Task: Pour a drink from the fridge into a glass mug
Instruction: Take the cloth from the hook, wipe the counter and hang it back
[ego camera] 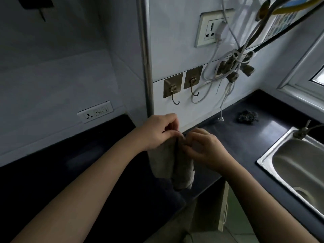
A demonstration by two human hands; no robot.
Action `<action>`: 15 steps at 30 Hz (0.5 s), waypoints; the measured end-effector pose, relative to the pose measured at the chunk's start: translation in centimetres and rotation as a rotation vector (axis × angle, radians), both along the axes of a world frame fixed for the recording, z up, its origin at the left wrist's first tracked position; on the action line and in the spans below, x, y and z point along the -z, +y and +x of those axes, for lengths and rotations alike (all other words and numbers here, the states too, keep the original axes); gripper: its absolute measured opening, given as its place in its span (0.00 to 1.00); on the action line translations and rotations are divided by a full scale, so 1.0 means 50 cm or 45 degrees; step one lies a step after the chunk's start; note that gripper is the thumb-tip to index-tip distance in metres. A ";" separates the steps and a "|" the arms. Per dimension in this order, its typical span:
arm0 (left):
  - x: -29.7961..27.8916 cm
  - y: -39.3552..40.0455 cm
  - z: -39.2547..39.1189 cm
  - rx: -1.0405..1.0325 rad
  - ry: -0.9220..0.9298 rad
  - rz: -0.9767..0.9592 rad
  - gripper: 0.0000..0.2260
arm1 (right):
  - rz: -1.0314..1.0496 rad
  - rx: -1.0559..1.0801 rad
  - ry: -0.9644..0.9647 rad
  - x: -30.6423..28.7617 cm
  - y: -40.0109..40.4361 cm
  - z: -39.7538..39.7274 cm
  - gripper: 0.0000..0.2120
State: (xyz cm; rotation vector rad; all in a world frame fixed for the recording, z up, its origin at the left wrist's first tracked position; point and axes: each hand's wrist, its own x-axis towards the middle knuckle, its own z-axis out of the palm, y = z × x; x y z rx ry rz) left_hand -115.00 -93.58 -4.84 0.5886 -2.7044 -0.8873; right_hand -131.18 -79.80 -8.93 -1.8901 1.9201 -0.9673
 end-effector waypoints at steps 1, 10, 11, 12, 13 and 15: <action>-0.004 -0.002 -0.009 -0.027 0.001 0.001 0.07 | 0.010 -0.038 0.000 -0.005 -0.004 -0.013 0.06; -0.034 -0.025 -0.046 -0.311 0.178 -0.062 0.07 | 0.259 -0.256 -0.111 -0.057 -0.045 -0.131 0.09; -0.037 -0.028 -0.046 -0.325 0.160 -0.094 0.06 | 0.255 -0.220 -0.087 -0.062 -0.051 -0.144 0.08; -0.040 -0.030 -0.045 -0.338 0.132 -0.129 0.06 | 0.232 -0.175 -0.073 -0.065 -0.056 -0.157 0.06; -0.042 -0.034 -0.043 -0.352 0.098 -0.160 0.06 | 0.204 -0.133 -0.086 -0.068 -0.061 -0.170 0.04; -0.047 -0.041 -0.039 -0.380 0.066 -0.192 0.07 | 0.140 -0.075 -0.125 -0.073 -0.071 -0.192 0.01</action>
